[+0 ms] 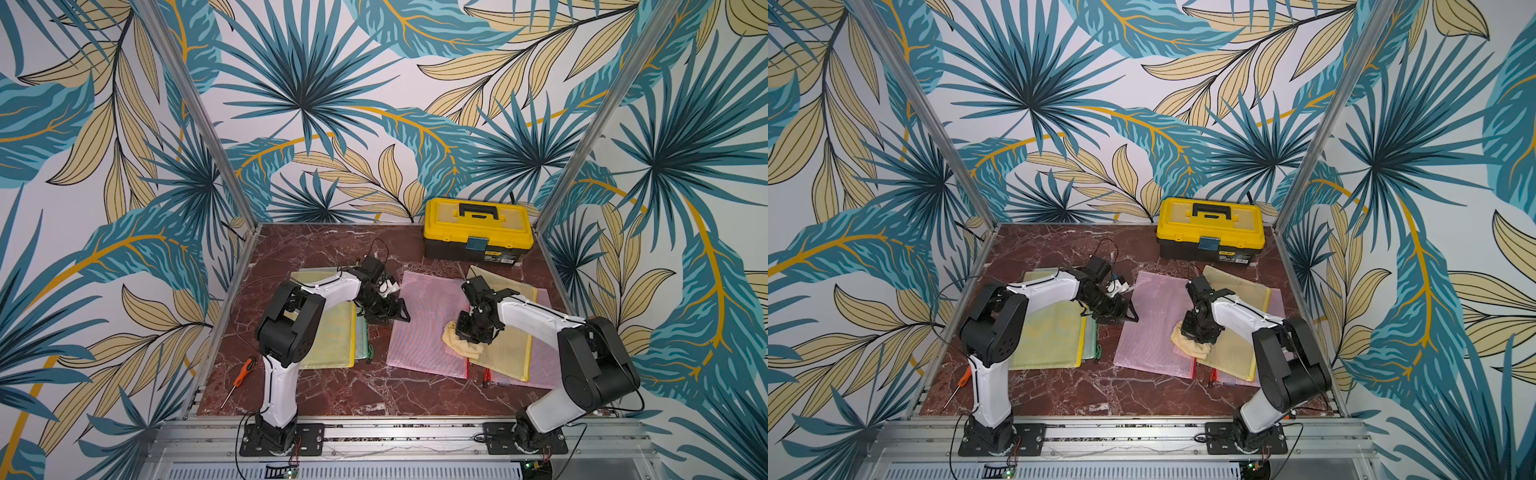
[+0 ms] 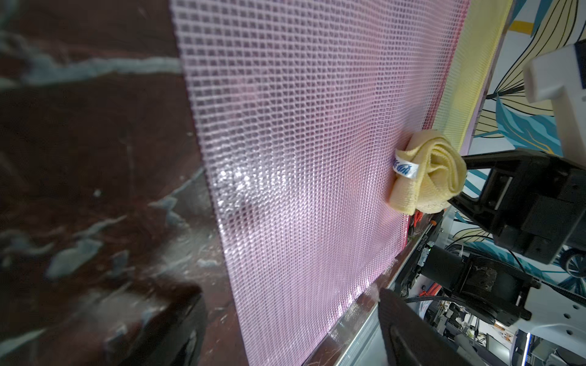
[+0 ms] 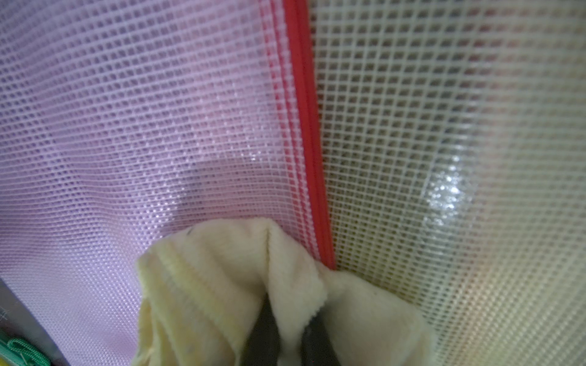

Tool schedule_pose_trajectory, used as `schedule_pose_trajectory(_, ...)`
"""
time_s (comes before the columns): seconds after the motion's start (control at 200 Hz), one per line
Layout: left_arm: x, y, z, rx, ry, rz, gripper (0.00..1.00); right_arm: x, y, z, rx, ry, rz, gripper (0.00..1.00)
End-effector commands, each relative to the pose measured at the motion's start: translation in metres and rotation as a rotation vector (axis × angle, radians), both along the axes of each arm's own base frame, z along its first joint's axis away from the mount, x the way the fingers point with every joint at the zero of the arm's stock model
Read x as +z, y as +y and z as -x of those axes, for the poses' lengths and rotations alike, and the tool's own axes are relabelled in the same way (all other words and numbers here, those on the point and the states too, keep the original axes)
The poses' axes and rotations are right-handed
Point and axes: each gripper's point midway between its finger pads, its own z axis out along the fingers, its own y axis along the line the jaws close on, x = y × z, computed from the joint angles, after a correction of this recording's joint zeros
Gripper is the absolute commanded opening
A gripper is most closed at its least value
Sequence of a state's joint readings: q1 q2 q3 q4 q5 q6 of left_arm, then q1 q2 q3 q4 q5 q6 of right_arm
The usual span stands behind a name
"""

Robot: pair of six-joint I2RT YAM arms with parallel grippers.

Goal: Wipe the document bag
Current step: Wipe the dirt from the document bag.

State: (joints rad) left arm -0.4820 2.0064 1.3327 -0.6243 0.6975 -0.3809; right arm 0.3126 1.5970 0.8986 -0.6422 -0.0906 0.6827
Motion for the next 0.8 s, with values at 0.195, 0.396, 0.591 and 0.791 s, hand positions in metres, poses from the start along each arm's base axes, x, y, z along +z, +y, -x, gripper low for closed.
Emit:
schedule_pose_trajectory(0.195,-0.033,-0.015,0.036,-0.088,0.123,0.02,0.84,-0.005,0.002,0.011,0.024,0.048,-0.012,0.0)
schedule_pose_trajectory(0.396,-0.025,-0.027,0.045,-0.105,0.135,0.091,0.83,0.0,0.004,0.009,0.028,0.04,-0.021,0.0)
schedule_pose_trajectory(0.591,-0.008,-0.025,0.033,-0.054,0.116,0.159,0.81,-0.003,0.005,0.011,0.032,0.05,-0.026,0.0)
schedule_pose_trajectory(0.791,0.016,-0.039,0.029,-0.037,0.109,0.29,0.81,-0.006,0.007,0.012,0.032,0.054,-0.037,0.0)
